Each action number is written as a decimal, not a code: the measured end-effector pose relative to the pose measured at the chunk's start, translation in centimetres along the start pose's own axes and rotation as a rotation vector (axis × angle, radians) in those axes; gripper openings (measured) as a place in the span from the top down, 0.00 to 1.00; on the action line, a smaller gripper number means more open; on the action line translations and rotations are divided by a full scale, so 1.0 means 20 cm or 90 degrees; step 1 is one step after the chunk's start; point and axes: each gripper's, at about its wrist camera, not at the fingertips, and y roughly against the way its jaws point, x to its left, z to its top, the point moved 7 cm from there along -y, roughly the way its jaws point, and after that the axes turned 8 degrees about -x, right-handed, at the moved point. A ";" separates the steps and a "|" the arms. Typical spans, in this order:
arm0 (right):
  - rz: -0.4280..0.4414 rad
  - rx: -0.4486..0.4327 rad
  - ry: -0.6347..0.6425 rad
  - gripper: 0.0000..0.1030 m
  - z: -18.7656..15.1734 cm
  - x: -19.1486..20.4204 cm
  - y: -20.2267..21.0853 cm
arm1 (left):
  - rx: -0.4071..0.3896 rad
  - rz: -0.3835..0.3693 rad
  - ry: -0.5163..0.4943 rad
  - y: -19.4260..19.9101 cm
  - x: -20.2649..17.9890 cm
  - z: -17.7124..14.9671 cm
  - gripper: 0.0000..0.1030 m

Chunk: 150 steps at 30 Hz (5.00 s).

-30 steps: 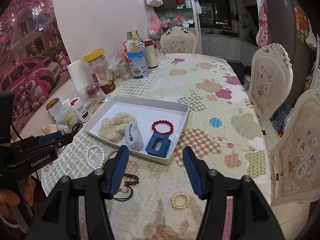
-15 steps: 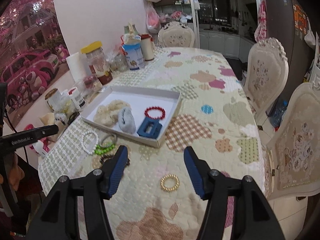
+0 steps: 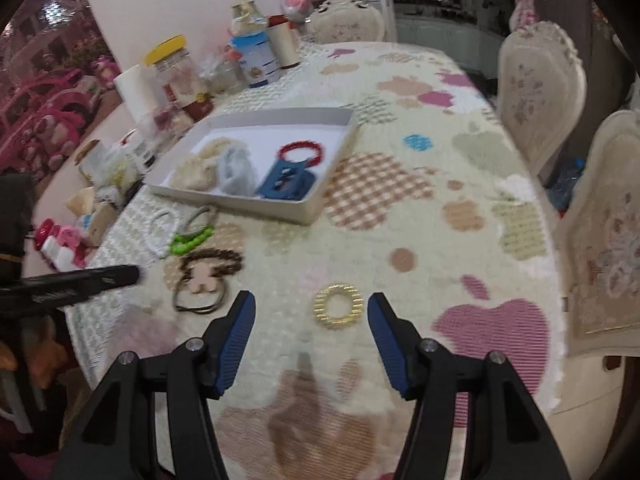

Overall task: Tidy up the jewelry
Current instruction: 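Withdraw both tools from the tray toward the remaining jewelry, then grasp the mouse-charm hair tie with the right tool while the left tool grasps the white pearl strand, then carry the hair tie and pearl strand into the white tray and open both tools, then withdraw both tools from the tray toward the remaining jewelry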

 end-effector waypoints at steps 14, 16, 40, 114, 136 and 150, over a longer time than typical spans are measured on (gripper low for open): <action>0.095 0.050 0.085 0.41 -0.04 0.54 -0.44 | -0.011 0.081 0.083 0.04 0.52 0.09 0.64; 0.083 0.062 0.096 0.41 -0.05 0.56 -0.51 | -0.009 0.079 0.094 0.03 0.56 0.11 0.64; 0.082 0.037 0.066 0.61 0.01 0.50 -0.41 | -0.003 0.176 0.040 -0.31 0.66 0.39 0.63; 0.031 0.030 0.015 0.61 0.94 0.23 -1.11 | -0.068 0.133 0.011 -0.43 0.61 1.25 0.92; 0.000 0.056 0.036 0.54 0.95 0.21 -1.35 | -0.061 0.153 0.010 -0.42 0.64 1.11 0.71; 0.007 -0.004 -0.002 0.45 0.81 0.29 -0.83 | -0.123 0.174 -0.023 -0.11 0.49 0.94 0.71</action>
